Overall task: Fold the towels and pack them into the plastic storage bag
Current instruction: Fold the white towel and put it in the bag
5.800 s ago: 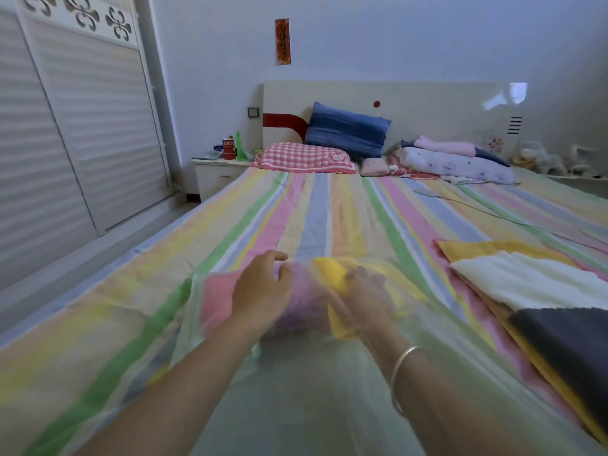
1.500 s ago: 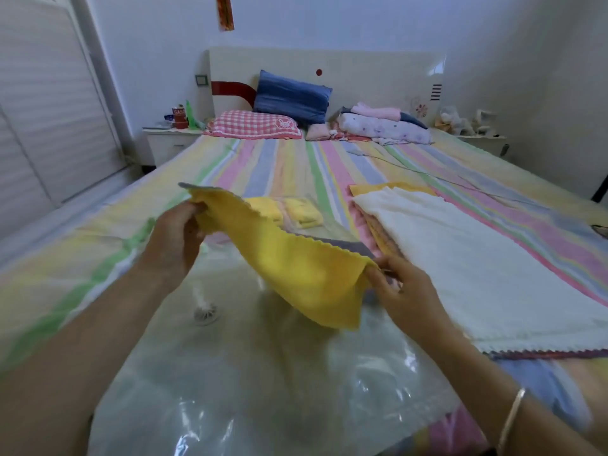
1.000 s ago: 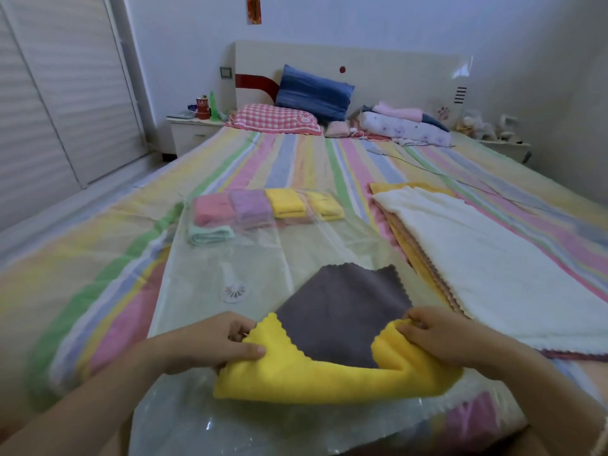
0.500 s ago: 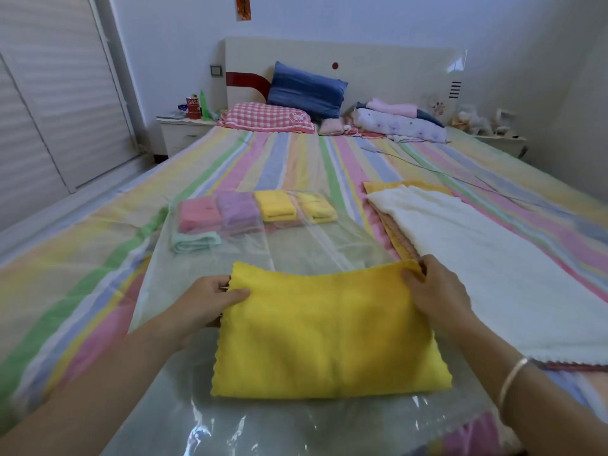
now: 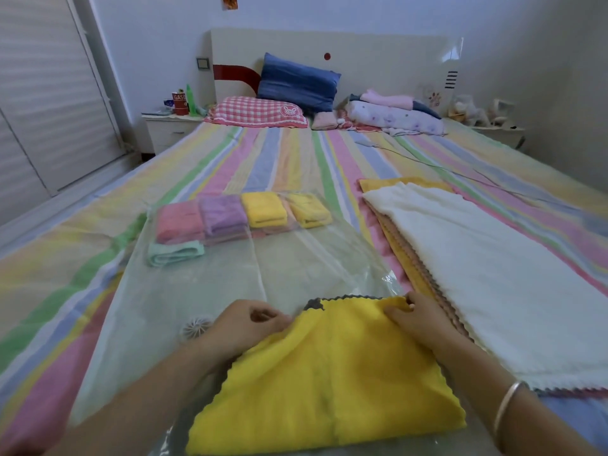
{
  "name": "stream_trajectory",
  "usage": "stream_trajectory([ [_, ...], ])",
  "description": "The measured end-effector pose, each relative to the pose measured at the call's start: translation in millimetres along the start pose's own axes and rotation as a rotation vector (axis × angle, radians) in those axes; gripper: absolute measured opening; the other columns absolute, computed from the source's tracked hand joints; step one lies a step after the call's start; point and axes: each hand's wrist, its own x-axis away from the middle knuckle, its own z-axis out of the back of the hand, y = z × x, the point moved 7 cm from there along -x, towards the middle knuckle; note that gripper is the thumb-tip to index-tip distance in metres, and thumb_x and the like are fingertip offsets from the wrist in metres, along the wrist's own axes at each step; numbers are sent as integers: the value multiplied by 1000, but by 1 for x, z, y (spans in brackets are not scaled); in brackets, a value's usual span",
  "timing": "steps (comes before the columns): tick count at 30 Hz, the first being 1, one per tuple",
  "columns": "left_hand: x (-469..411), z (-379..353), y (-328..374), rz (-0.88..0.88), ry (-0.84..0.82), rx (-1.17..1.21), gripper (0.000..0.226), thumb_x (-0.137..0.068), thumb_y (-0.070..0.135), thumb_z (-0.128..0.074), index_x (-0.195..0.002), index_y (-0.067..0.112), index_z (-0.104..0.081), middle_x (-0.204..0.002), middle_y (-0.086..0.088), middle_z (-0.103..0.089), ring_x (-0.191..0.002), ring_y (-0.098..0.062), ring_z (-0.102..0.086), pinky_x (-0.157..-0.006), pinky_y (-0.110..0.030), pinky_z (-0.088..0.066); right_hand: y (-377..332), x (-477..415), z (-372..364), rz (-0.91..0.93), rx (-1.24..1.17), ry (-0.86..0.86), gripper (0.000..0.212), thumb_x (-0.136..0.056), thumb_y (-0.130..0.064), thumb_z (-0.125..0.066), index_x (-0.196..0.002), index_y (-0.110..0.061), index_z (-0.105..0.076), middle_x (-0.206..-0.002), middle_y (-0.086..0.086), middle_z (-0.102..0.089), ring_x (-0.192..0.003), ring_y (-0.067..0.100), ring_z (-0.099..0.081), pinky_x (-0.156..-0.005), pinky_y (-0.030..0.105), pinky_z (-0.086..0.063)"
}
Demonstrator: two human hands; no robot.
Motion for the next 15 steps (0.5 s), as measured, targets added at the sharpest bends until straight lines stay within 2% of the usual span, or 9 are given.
stream_trajectory([
  [2,-8,-13,6,50,-94,95,48,-69,66,-71,-87,21,-75,-83,7,-75,-79,-11,-70,-74,-24,-54,1,2,0,18,-94,15,28,-90,-37,-60,-106,-16,-52,-110,1,-57,-93,18,-54,-74,31,-43],
  [3,-11,-23,7,84,-176,141,60,-61,70,-75,-96,21,-74,-91,7,-75,-86,-13,-71,-81,-27,-54,0,4,1,34,-139,29,24,-91,-36,-61,-100,-19,-47,-103,-4,-54,-91,16,-52,-75,30,-41],
  [5,-18,-37,8,129,-319,160,83,-50,63,-84,-119,21,-65,-110,6,-72,-102,-14,-69,-96,-33,-51,-2,7,3,73,-253,70,22,-91,-33,-62,-94,-17,-48,-92,-7,-54,-89,17,-54,-72,28,-41],
  [6,-18,-41,8,147,-372,151,86,-50,56,-87,-124,20,-62,-114,5,-71,-105,-15,-67,-99,-36,-50,-2,9,5,93,-301,94,22,-90,-33,-63,-93,-14,-53,-89,-5,-58,-88,18,-58,-68,28,-43],
  [8,-17,-48,10,166,-476,116,76,-55,48,-86,-121,17,-64,-115,-1,-71,-108,-19,-67,-101,-37,-49,-2,12,8,119,-360,119,19,-91,-34,-63,-93,-16,-59,-89,0,-62,-87,17,-60,-67,29,-46],
  [11,-8,-40,10,165,-566,42,49,-65,45,-81,-104,16,-73,-109,-4,-73,-103,-19,-68,-95,-32,-51,3,11,9,141,-373,132,18,-92,-36,-61,-95,-18,-58,-92,-2,-63,-86,13,-59,-69,29,-46],
  [15,5,-15,12,81,-596,-69,51,-68,44,-83,-109,15,-71,-113,-2,-71,-109,-18,-65,-97,-30,-49,4,7,6,165,-344,147,17,-92,-36,-60,-93,-20,-56,-91,-5,-61,-86,12,-58,-67,29,-42],
])
